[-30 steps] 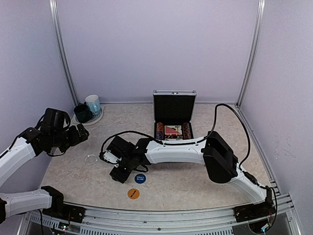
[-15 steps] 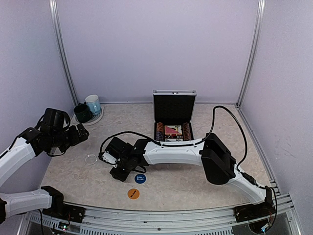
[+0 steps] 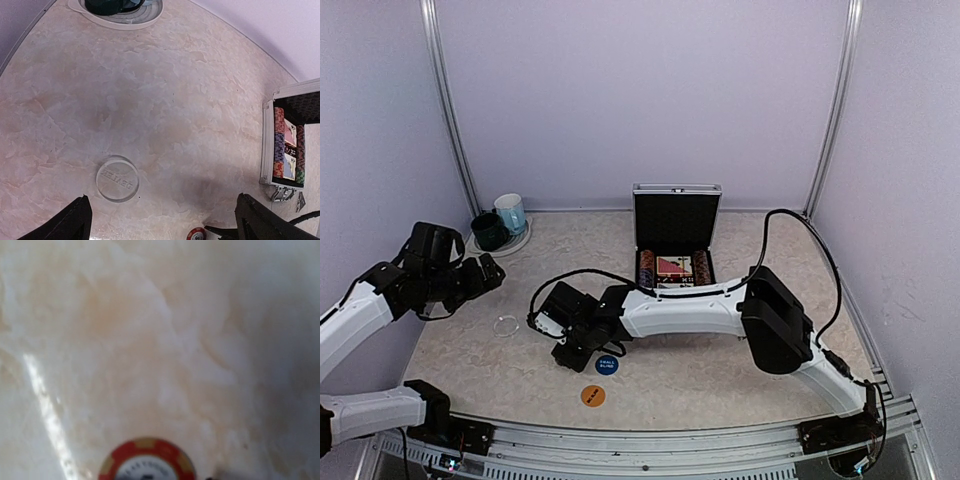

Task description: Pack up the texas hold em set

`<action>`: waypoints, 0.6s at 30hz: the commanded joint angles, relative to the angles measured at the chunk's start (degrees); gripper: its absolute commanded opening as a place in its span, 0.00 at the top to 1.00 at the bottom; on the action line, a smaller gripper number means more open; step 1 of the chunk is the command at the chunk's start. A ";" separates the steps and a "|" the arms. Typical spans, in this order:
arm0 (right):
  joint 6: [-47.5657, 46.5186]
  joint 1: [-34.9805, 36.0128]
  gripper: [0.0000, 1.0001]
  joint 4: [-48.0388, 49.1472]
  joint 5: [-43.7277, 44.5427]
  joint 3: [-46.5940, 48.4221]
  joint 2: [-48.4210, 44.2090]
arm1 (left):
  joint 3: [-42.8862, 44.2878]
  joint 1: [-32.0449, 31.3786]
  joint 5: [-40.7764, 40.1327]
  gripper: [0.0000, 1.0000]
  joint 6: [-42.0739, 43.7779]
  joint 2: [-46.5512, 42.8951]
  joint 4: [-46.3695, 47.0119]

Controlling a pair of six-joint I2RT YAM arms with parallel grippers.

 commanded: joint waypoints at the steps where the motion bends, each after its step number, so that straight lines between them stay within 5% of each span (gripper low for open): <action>1: -1.44 0.38 0.60 0.16 1.96 -2.40 -5.07 | -1.41 -0.57 2.10 0.01 -1.05 -0.75 1.98; 12: 0.35 -1.09 0.59 -2.21 2.28 -1.73 -5.33 | -4.34 -6.72 1.83 0.01 -4.00 0.80 4.72; 18: 3.80 -3.84 0.59 7.69 -6.60 -17.13 -18.83 | -6.09 -9.91 3.77 0.01 -3.89 1.14 8.15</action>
